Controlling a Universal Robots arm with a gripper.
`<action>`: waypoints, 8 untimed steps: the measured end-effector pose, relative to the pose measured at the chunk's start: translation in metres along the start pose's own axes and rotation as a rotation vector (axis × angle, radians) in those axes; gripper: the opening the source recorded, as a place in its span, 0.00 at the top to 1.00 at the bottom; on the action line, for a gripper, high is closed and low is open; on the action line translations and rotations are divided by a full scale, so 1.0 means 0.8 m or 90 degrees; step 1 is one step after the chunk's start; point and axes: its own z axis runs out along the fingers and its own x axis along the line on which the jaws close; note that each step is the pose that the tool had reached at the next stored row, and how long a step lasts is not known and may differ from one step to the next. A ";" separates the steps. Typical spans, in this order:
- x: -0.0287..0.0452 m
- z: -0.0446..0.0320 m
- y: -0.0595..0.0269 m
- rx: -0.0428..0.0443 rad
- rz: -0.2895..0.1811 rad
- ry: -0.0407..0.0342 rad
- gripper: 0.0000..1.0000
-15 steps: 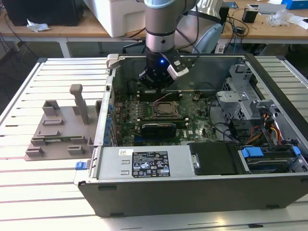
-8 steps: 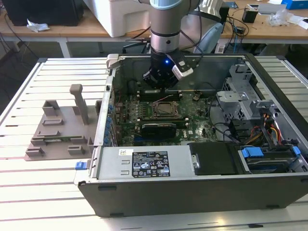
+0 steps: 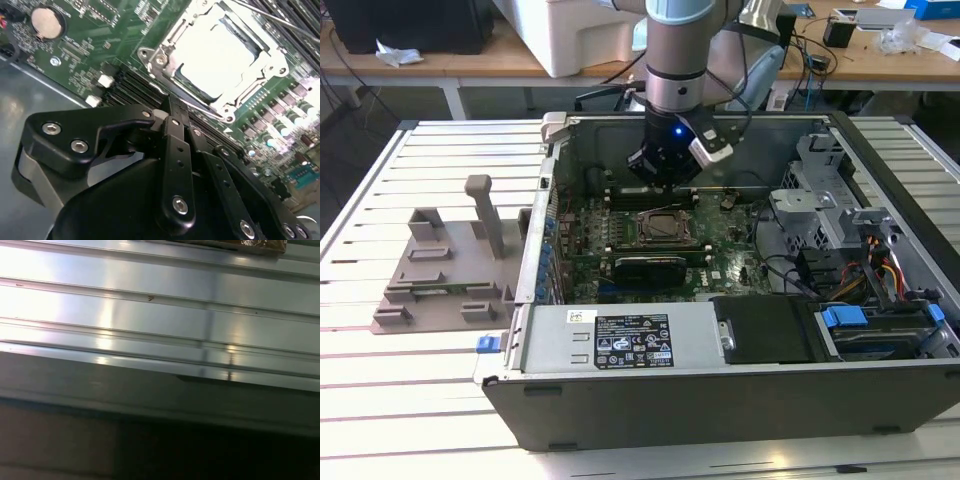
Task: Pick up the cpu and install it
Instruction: 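Install the first cpu locking lever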
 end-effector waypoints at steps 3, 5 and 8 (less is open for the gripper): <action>-0.0117 0.0055 -0.001 -0.0002 0.000 0.0014 0.89; -0.0143 0.0065 -0.002 -0.0002 0.000 0.0016 0.89; -0.0169 0.0079 -0.002 -0.0002 0.000 0.0017 0.89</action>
